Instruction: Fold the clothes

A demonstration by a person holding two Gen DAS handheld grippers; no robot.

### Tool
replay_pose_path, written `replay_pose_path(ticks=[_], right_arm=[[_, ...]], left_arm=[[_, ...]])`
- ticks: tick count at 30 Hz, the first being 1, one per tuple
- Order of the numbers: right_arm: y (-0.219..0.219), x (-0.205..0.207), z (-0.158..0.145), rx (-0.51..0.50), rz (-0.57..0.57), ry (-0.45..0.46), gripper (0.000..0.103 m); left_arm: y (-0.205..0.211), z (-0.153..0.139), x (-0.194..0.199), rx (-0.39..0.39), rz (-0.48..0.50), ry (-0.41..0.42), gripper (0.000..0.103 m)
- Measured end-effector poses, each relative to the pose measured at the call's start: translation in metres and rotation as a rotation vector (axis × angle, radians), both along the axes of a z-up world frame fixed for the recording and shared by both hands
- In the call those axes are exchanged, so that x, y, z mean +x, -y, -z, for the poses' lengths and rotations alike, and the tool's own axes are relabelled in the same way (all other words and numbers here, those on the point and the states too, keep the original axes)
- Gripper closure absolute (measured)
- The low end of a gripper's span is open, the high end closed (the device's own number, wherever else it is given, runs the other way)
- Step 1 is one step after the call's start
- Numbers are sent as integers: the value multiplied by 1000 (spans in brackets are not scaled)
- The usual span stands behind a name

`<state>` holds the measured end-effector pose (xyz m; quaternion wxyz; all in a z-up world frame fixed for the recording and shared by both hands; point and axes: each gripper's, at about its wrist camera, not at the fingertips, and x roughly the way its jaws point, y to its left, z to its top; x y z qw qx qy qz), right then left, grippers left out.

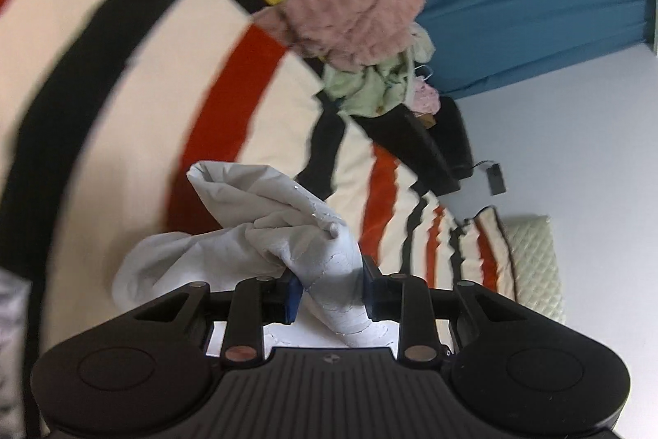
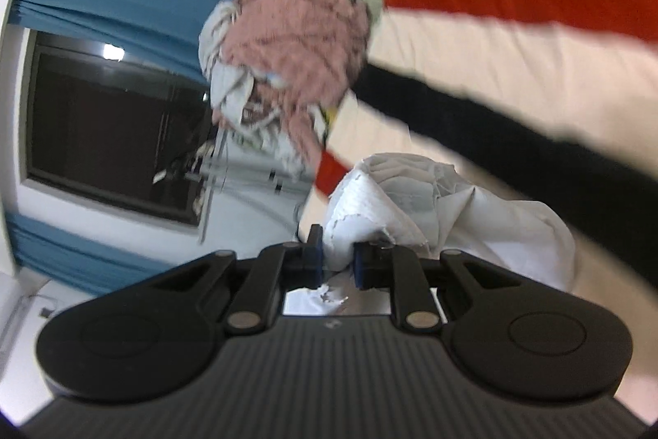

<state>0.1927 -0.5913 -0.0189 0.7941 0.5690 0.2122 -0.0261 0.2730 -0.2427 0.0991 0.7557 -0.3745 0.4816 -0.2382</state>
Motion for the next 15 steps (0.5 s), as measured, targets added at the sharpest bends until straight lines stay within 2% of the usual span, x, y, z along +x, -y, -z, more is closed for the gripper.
replay_pose_path(ticks=[3,5,8,10,12,15], right_arm=[[31,46,-16,-84,36,31,86],[47,72,-24,-153,47,88,86],[62,99,-14,-239,64,136,86],[66,110,10,-270,78,126,86],[65,114,46,-280,85,98,86],[57,112,100,-295,61,3,86]], left_arm=[[41,-5,59,-37,25,27,73],[63,-6,91,-42,40,86,73],[90,4,124,-26,73,157,72],[104,23,136,17,117,208,72],[112,56,139,65,144,246,72],[106,115,130,133,196,216,72]])
